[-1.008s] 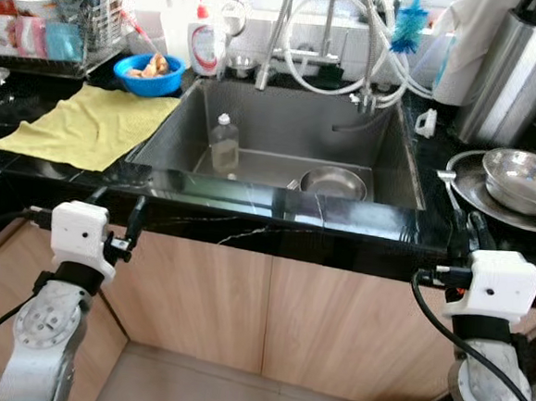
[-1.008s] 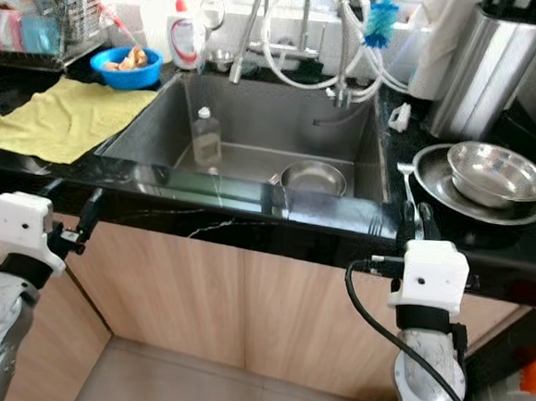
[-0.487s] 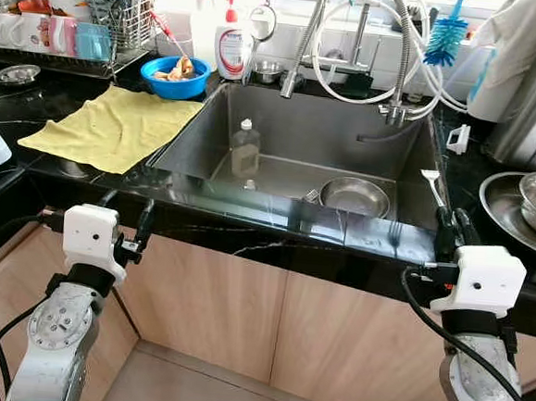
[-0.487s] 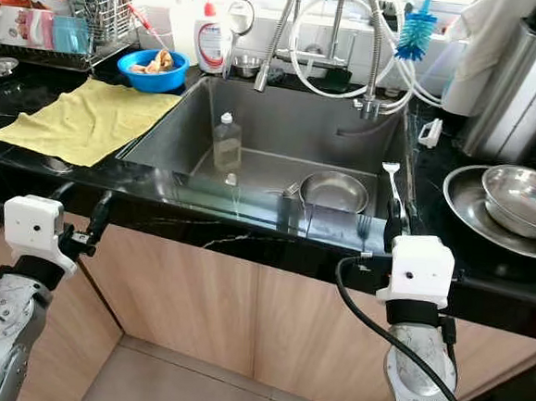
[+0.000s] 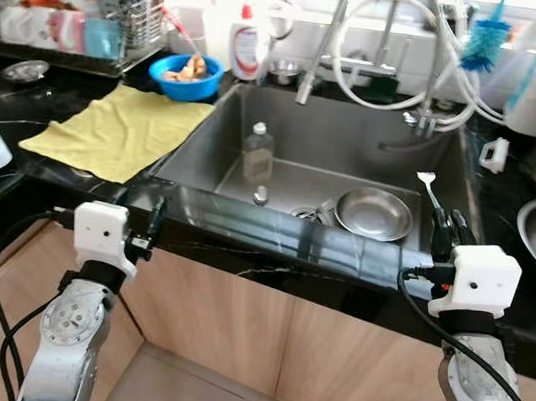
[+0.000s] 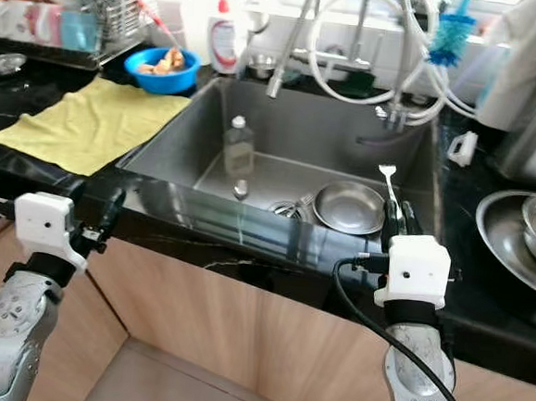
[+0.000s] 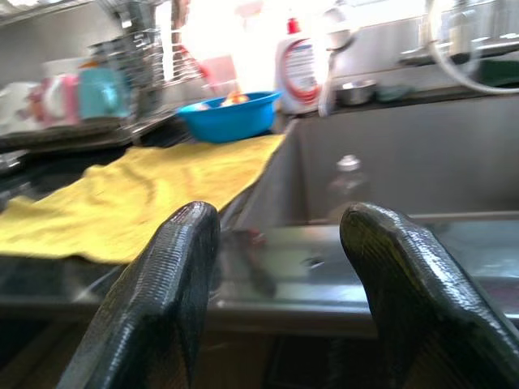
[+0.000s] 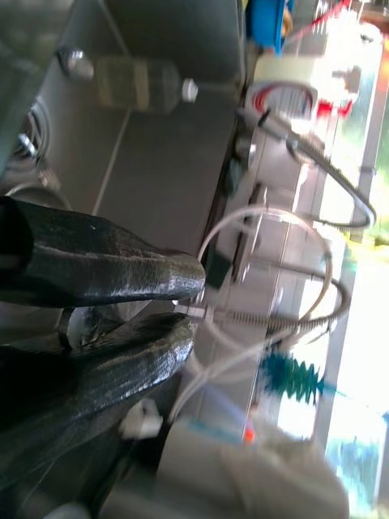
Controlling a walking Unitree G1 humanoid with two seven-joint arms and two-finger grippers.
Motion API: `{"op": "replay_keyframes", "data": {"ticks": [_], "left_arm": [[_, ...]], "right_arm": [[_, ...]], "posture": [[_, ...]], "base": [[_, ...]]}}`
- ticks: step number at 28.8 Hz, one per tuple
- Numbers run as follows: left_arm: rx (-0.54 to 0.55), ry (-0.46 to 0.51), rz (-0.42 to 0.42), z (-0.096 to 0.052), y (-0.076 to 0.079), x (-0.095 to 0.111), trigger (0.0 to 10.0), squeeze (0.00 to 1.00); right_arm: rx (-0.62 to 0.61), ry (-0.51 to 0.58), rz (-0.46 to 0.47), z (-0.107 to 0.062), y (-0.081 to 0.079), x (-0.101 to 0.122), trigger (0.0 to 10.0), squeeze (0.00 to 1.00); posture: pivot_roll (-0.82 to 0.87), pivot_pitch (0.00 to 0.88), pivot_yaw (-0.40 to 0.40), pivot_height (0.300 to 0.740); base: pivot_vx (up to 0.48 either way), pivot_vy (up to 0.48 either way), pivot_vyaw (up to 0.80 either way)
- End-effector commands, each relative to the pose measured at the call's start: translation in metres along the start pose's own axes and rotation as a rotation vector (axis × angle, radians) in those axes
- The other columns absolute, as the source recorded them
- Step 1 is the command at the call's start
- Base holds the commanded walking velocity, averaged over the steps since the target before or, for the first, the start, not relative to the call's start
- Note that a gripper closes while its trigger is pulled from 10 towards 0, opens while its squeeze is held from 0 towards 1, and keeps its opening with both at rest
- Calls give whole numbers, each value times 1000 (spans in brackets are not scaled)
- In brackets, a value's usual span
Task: Kitchen organization
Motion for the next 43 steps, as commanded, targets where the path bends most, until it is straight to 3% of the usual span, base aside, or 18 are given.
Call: {"op": "replay_keyframes", "data": {"ticks": [1,16,24,29,37,41,42,43], "left_arm": [[11,-14,24,0,-3,-2,10000,0],[17,-3,16,2,-3,-1,10000,0],[16,-3,13,4,-1,-1,10000,0],[9,-1,5,6,3,-1,10000,0],[2,-16,-1,3,4,-2,10000,0],[-3,-22,-3,3,5,-4,10000,0],[-5,-24,-3,3,5,-4,10000,0],[-6,-24,-4,3,5,-4,10000,0]], "right_arm": [[13,-5,10,1,-3,0,10000,0],[36,-12,42,3,-9,0,10000,0],[96,-51,238,20,-17,7,10000,0],[215,-25,263,33,-33,13,10000,0],[98,-284,270,50,-22,-9,10000,0],[127,-285,268,50,-26,-7,10000,0],[130,-296,276,49,-27,-8,10000,608],[130,-312,281,48,-28,-10,10000,741]], "posture": [[-61,0,23,740],[-64,0,23,740],[-68,0,24,740],[-64,0,25,740],[-57,0,20,740],[-60,0,22,740],[-60,0,22,740],[-60,0,22,740]], "base": [[259,0,0],[154,0,0],[0,0,0],[0,0,0],[0,0,0],[0,0,0],[0,0,0],[0,0,0]]}}
Point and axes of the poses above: a point about 5 cm out from each wrist's last joint towards the gripper, its own z axis pointing out of the wrist towards the gripper, its own x axis along the axis of the wrist's last joint, y = z × x, the point moved 1 cm from there along z, pointing out of the wrist towards the gripper, and after that the axes turned 3 degrees about -z, right-handed, at the moved point
